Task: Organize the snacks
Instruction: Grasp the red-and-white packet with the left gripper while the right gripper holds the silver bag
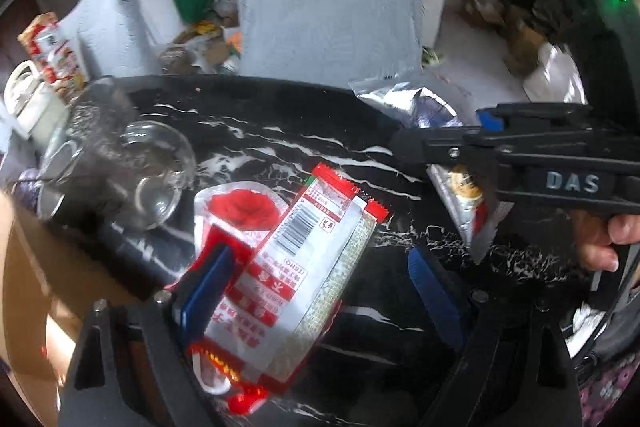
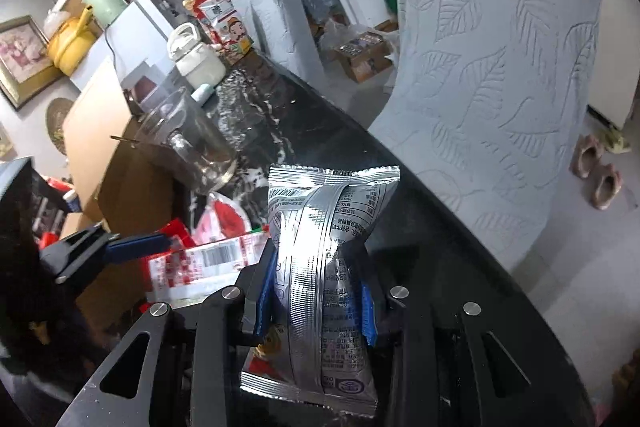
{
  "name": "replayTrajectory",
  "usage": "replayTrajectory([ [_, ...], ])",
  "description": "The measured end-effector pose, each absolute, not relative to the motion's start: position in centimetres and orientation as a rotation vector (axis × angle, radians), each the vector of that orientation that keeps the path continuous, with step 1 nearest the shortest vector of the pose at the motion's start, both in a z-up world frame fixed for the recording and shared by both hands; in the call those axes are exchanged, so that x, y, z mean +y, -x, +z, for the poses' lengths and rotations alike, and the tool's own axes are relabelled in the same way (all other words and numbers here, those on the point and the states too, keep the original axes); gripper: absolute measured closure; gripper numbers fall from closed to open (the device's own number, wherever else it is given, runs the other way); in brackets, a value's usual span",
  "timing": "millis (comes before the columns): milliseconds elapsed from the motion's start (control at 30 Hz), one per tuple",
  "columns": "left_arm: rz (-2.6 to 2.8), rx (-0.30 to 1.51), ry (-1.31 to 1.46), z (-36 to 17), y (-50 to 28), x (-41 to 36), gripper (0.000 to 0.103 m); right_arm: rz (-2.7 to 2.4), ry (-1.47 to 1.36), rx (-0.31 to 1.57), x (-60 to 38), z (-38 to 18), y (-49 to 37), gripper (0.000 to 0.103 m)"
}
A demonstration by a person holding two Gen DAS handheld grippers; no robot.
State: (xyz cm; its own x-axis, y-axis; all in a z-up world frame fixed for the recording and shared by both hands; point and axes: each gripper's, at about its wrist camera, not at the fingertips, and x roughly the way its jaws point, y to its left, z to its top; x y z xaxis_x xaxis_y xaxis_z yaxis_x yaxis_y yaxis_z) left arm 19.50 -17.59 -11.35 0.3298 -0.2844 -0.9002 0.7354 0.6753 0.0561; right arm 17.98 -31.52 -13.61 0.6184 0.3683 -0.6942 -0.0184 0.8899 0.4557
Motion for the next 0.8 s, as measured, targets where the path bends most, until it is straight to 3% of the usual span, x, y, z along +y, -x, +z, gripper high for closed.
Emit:
replayTrajectory([
  [633,-0.772,1.110,-0.711,-13.7,-21.0,-21.3,0.014,0.194,-0.441,0.901,-33.0,-14.2,-17.0,0.069],
  [700,-0.757,1.154,-0.636,-14.0,-21.7,-20.8,0.023,0.196,-0.438,0.902,-32.9,-14.1,-17.0,0.069],
  [767,-0.758,1.169,-0.589,-13.8,-21.9,-20.5,0.047,0.200,-0.435,0.904,-32.8,-14.1,-16.8,0.069],
  [800,-0.753,1.162,-0.591,-13.7,-21.8,-20.5,0.048,0.201,-0.433,0.905,-32.7,-14.0,-16.8,0.069],
])
